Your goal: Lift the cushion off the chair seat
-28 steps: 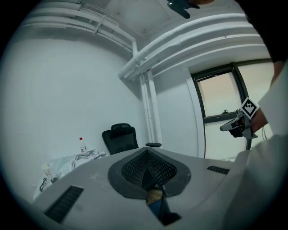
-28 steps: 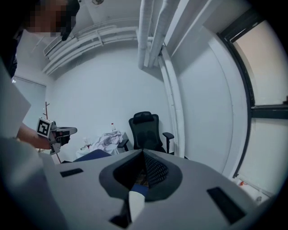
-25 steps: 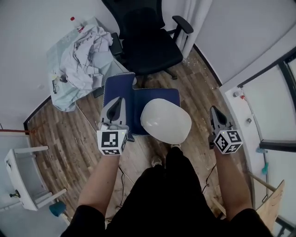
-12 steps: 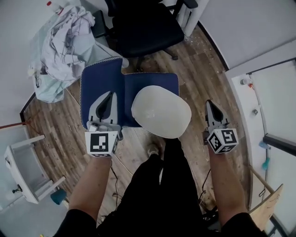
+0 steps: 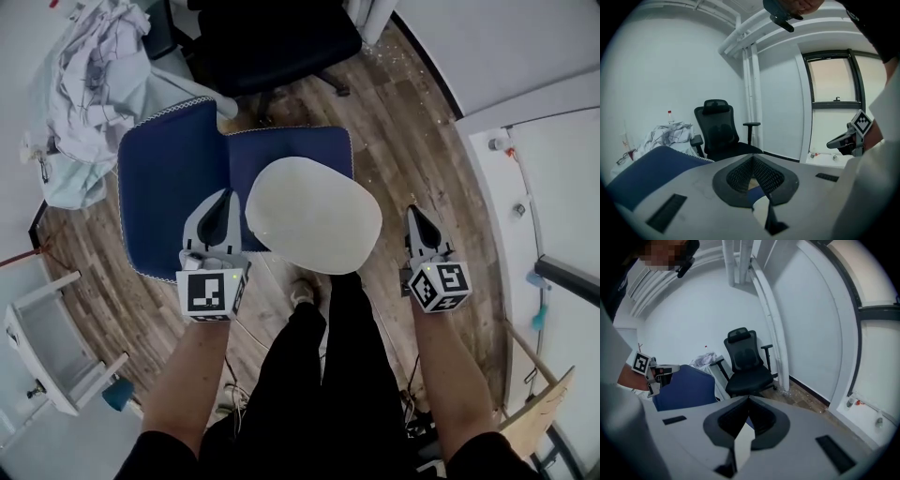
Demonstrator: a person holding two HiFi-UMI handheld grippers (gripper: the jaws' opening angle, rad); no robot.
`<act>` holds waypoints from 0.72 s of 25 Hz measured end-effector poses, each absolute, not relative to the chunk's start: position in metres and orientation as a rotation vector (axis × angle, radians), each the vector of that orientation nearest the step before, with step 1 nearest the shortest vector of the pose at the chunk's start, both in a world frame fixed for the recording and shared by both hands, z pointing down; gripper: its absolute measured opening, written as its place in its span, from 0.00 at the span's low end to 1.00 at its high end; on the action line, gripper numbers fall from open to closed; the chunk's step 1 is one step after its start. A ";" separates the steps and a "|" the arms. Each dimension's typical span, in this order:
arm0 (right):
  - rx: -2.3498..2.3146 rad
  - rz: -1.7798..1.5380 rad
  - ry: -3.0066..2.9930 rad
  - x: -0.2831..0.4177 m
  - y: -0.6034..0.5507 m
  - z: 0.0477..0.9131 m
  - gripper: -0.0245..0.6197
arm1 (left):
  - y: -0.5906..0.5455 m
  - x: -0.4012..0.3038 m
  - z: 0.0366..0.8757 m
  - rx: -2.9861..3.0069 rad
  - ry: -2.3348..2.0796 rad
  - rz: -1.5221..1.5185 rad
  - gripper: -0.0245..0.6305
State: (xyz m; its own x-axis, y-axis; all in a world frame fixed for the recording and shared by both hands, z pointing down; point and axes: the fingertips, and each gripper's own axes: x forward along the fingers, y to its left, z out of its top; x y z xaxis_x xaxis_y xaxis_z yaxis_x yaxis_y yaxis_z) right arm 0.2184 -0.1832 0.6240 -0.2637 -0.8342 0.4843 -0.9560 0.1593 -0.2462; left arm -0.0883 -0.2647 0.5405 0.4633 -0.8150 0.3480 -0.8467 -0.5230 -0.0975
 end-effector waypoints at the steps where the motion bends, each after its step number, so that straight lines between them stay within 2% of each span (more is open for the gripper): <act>1: 1.740 0.762 -2.196 0.218 -0.182 0.629 0.05 | -0.263 -0.086 0.544 2.611 -1.478 0.554 0.04; 10: 1.710 0.787 -2.217 0.210 -0.183 0.675 0.06 | -0.266 -0.085 0.564 2.608 -1.472 0.531 0.04; 18: 1.657 0.799 -2.206 0.214 -0.162 0.743 0.06 | -0.253 -0.073 0.615 2.600 -1.426 0.586 0.04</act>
State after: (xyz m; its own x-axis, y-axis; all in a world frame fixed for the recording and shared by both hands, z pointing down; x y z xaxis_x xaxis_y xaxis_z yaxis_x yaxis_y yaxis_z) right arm 0.2143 -0.1616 0.7434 -0.3101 -0.7961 0.5196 -0.9442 0.1942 -0.2661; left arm -0.0729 -0.2531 0.6153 0.4818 -0.7855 0.3883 -0.8316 -0.5496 -0.0799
